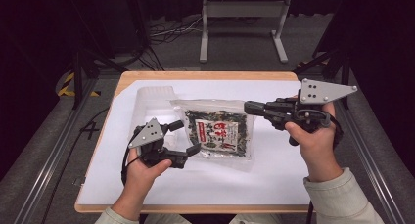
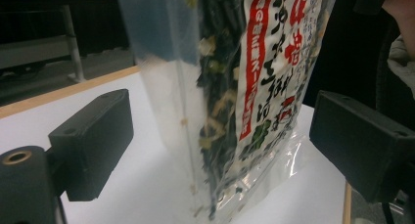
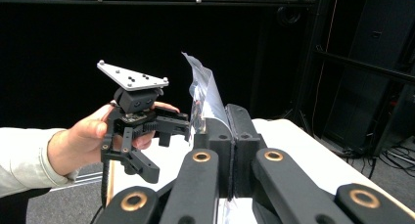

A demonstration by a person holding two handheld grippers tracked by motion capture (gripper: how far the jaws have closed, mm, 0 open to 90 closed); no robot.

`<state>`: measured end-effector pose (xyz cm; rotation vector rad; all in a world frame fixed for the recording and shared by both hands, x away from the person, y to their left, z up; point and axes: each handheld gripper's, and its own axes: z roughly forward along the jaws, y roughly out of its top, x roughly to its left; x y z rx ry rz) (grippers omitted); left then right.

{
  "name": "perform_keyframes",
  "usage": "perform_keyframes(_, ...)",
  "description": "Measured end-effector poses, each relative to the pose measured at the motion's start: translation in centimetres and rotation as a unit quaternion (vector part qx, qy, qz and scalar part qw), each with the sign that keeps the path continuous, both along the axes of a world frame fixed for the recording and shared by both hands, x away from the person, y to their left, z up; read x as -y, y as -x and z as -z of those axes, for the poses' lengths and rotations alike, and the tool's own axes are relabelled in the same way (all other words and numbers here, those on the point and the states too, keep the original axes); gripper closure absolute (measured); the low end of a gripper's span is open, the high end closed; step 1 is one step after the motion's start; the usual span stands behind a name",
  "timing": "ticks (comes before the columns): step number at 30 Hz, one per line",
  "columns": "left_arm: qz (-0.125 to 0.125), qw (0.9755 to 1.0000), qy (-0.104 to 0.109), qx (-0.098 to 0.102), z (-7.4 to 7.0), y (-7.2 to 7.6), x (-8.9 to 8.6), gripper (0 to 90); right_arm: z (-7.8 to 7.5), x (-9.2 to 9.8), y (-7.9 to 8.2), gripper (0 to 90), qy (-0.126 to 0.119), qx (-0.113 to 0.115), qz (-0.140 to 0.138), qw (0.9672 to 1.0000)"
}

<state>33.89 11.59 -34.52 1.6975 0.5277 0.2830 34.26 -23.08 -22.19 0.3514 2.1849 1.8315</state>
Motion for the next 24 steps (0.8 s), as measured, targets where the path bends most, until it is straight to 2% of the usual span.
perform_keyframes(12, 0.014, 0.9999, -0.002, -0.002, 0.4, -0.4, 1.1, 10.2, 0.5, -0.5, 0.1, 90.0, -0.012, -0.003, -0.016, 0.9998)
perform_keyframes(16, 0.02, 0.9997, 0.005, 0.011, 0.4, -0.3, 1.2, 10.9, 0.8, -0.9, 0.1, 90.0, -0.016, -0.003, -0.021, 0.9996)
perform_keyframes(20, 0.027, 0.9995, 0.014, 0.011, 0.3, -0.2, 1.1, 12.6, 1.1, -1.2, 0.0, 90.0, -0.025, -0.007, -0.028, 0.9993)
perform_keyframes(22, 0.04, 0.9985, 0.037, -0.006, 0.5, -0.4, 0.9, 13.6, 1.2, -1.3, 0.0, 90.0, -0.03, -0.009, -0.031, 0.999)
perform_keyframes(24, 0.045, 0.9981, 0.041, -0.009, 0.6, -0.6, 0.6, 17.5, 1.3, -1.4, -0.1, 90.0, -0.033, -0.009, -0.034, 0.9989)
